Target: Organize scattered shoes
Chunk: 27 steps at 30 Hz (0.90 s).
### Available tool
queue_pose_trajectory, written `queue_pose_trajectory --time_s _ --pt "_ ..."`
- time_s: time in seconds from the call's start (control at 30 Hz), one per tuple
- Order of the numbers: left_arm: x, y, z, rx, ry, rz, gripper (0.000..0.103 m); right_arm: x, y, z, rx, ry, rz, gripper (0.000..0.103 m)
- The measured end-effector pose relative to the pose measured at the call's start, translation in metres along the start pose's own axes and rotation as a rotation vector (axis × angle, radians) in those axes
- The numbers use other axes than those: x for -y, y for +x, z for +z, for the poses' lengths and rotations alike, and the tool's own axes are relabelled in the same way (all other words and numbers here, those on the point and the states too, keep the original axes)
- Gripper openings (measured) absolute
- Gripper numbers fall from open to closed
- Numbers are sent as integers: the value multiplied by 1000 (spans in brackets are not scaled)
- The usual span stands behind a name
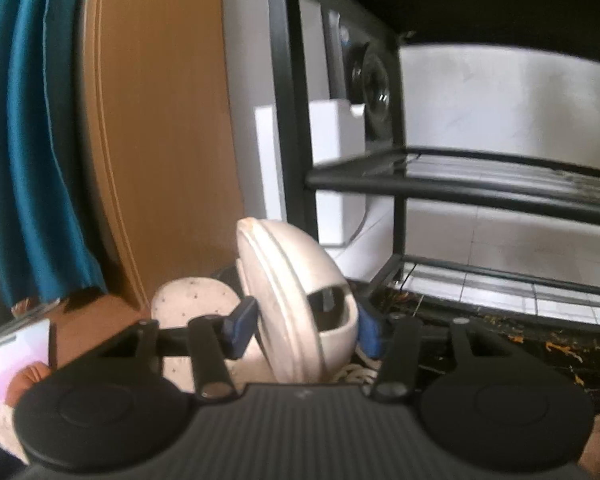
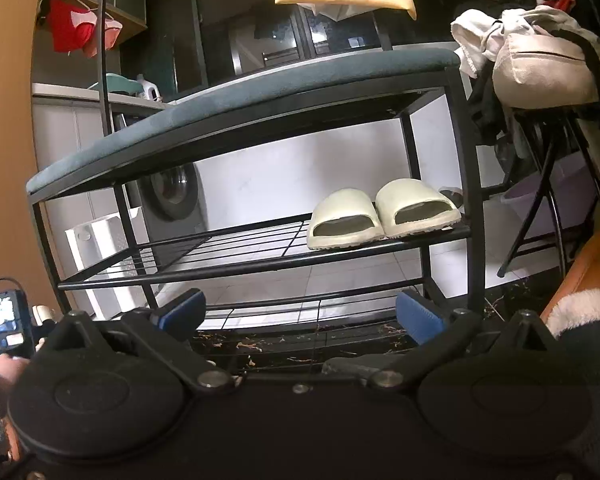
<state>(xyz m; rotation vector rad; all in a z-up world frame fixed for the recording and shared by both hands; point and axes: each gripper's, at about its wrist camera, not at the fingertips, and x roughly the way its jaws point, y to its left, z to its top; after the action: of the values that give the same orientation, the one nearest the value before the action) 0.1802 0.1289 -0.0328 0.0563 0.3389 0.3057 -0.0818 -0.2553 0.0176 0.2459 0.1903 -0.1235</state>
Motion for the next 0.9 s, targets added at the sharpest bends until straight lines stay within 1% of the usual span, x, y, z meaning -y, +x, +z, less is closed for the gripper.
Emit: queue_pose_trajectory --time_s 0.1,0.27,0.37,0.43,0.47,0.53,0.57,0.63,0.67,0.73,0.8,0.9 --pt "6 -28 9 47 48 -51 47 1 -4 4 17 1 7 103" --pt "4 -59 19 45 15 -68 46 2 -11 9 42 29 14 103" --pt "7 -92 20 54 6 -69 46 3 -18 13 62 47 27 103" --pt "8 -128 18 53 -32 -94 46 5 -26 14 78 49 36 103" --pt "9 -135 18 54 -38 -99 46 5 -30 15 86 50 40 103" --pt "14 -177 13 89 -48 -119 46 7 -35 16 99 51 45 103" --pt "14 -185 12 93 -48 -122 46 10 -40 18 108 59 45 103" --pt "18 -221 8 81 -40 -150 46 17 -46 20 122 87 47 103" --pt "19 -230 6 75 -40 -157 46 20 -50 19 135 102 45 103" --pt "23 -261 -1 46 -25 -188 46 26 -56 19 159 133 42 103" --pt "28 -280 -8 25 -9 -217 46 31 -57 18 151 167 39 103" --pt "38 -296 -23 -50 -11 -270 45 39 -60 17 138 221 50 103"
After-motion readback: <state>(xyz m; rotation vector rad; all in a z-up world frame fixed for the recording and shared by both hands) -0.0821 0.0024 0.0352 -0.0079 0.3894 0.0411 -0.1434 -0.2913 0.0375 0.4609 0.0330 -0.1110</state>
